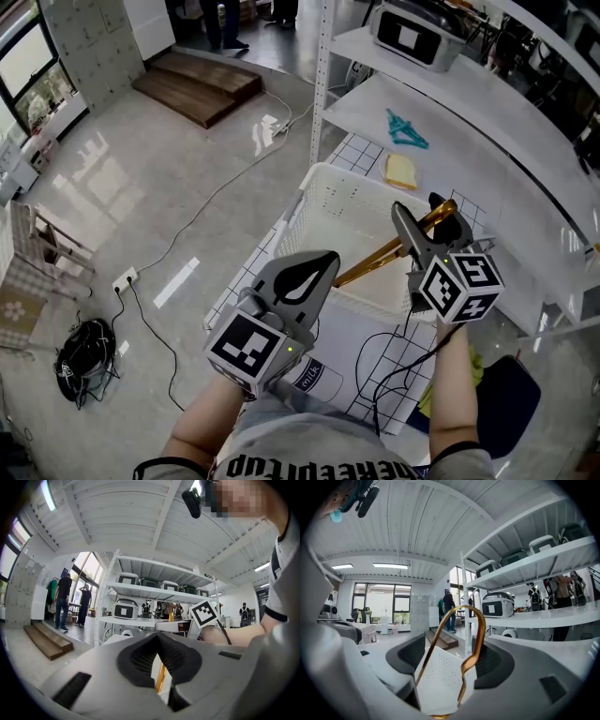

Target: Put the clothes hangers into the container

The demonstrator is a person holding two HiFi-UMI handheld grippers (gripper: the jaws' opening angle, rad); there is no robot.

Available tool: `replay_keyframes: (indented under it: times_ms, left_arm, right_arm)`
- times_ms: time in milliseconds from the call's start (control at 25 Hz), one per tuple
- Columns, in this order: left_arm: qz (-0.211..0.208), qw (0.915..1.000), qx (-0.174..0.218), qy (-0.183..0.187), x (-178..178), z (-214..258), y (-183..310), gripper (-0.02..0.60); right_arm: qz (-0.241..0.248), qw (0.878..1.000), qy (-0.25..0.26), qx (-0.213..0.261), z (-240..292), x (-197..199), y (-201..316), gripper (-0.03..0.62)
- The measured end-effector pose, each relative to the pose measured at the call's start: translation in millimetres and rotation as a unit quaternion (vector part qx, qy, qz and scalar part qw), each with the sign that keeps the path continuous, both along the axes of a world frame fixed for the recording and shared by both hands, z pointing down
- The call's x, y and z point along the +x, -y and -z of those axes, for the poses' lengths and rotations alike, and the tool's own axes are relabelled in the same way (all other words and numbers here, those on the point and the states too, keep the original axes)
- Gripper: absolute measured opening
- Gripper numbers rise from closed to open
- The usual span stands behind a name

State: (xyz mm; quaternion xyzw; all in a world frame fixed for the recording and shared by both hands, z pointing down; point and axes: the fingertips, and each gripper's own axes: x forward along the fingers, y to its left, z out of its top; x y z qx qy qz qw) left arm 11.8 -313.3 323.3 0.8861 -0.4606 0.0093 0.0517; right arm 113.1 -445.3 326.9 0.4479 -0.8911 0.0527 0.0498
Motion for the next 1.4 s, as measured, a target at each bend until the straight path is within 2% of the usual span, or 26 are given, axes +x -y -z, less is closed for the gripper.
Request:
replay_keyframes:
  times_ms: [160, 640, 1000, 1120, 1200, 1280, 1400]
  left_arm:
    - [-0.002, 0.9995, 0.031, 0.008, 0.9, 2.8, 2.3, 0.017]
    - [-0.022, 0.9992, 0.033, 0.008, 21.3, 4.0, -4.3, 0.017]
    - [-0.047, 0.9983, 0.032, 0.007, 35.5, 7.2, -12.2, 0.017]
    - [-0.058, 0.9977, 0.036, 0.005, 39.5, 9.1, -15.3, 0.017]
    - [-0.065, 0.9973, 0.035, 0.003, 42.3, 10.4, -18.2, 0.017]
    - [-0.073, 0.9969, 0.029, 0.0, 44.7, 11.8, -21.8, 0.017]
    - [-0.085, 0.9956, 0.04, 0.0, 45.5, 14.7, -25.5, 0.017]
  right_arm:
    - [-0.02, 1.0, 0.002, 0.009, 10.0, 18.1, 3.8, 0.335]
    - [-0.083, 0.996, -0.024, 0.037, 29.3, 79.1, 3.8, 0.334]
    - [-0.111, 0.992, -0.019, 0.058, 46.9, 102.1, -14.2, 0.329]
    - [-0.101, 0.993, -0.005, 0.057, 49.7, 99.8, -25.5, 0.282]
    - [-0.093, 0.994, 0.004, 0.053, 49.1, 96.3, -34.1, 0.277]
    - [-0.093, 0.994, 0.006, 0.053, 49.0, 93.8, -42.8, 0.242]
    - [-0.098, 0.994, 0.006, 0.052, 49.4, 90.8, -54.4, 0.197]
